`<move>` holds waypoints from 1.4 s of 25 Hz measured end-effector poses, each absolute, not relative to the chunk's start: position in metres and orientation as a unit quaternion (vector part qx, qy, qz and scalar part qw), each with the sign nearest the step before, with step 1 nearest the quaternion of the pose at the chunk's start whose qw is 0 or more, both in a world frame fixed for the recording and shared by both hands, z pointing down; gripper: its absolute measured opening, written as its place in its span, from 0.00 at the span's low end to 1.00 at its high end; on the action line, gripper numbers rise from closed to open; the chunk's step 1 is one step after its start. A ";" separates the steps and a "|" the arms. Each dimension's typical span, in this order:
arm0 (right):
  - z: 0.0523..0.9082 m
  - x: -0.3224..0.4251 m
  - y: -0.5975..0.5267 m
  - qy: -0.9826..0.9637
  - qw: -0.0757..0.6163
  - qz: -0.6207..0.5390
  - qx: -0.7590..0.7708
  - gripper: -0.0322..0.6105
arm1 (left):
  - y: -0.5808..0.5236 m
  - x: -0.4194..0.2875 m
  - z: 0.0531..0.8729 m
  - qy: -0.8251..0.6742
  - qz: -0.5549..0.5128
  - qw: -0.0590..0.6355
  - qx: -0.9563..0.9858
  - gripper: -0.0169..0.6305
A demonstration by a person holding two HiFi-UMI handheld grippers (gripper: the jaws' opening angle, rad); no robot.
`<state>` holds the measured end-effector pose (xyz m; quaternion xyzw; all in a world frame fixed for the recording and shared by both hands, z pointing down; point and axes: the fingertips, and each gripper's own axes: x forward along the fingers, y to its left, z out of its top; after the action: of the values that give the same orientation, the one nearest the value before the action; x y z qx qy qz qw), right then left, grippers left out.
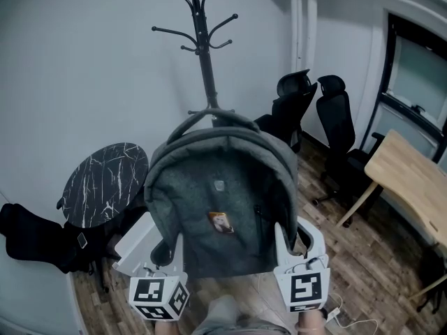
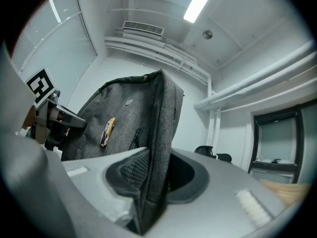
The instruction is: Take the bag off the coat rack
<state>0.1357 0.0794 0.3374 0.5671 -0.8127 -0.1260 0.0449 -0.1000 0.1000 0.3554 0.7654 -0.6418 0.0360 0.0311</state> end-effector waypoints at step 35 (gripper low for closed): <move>0.345 0.099 -0.032 -0.806 0.090 -0.106 0.575 0.20 | -0.019 -0.133 0.362 -0.613 0.052 0.064 0.786 0.13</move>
<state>0.0989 -0.0325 0.3449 0.5748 -0.8063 -0.1062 0.0903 -0.1333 -0.0186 0.3619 0.7860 -0.6127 0.0524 0.0644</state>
